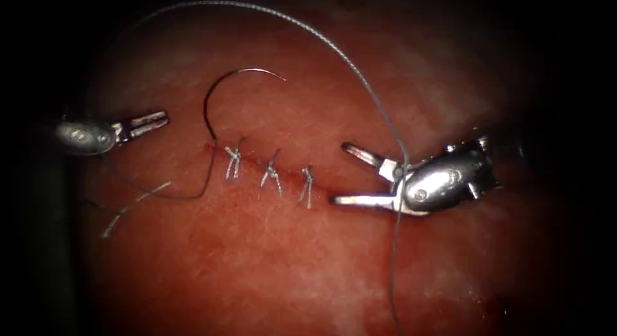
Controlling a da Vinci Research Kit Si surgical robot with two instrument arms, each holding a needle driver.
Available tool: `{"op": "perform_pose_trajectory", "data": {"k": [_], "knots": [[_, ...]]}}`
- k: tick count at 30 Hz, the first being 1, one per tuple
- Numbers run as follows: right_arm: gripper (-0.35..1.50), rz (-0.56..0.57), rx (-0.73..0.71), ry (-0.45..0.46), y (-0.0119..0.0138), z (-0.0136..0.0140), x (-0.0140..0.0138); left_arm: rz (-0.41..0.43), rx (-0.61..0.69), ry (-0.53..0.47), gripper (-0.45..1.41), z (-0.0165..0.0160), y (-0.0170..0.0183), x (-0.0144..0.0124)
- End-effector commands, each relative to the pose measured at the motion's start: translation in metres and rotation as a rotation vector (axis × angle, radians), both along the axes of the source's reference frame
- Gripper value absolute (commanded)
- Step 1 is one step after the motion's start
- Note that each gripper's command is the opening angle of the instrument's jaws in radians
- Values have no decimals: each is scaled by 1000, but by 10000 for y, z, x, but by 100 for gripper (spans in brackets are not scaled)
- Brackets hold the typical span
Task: Wound Closure
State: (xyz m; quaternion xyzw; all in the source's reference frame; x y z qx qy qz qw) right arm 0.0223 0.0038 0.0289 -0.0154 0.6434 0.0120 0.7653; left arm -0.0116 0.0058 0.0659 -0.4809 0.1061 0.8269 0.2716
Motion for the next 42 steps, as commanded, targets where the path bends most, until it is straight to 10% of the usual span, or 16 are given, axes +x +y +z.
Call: {"op": "perform_pose_trajectory", "data": {"k": [1,8,13,21,30,41,42], "knots": [[136,-1,8,2,-12,6,7,-22,39,-15,51,12,-14,-3],[136,2,6,0,-14,8,11,-65,241,42,123,66,-37,21],[136,2,6,0,-14,8,10,-56,306,117,129,75,-50,33],[136,2,6,0,-14,8,10,-28,323,143,126,-5,-32,70],[136,3,29,-2,-12,9,8,40,315,101,76,-46,30,5],[138,28,135,-6,-12,7,3,-24,366,147,91,-15,59,-57],[138,33,137,-10,-10,6,-1,99,309,241,84,-1,64,-62]]}}
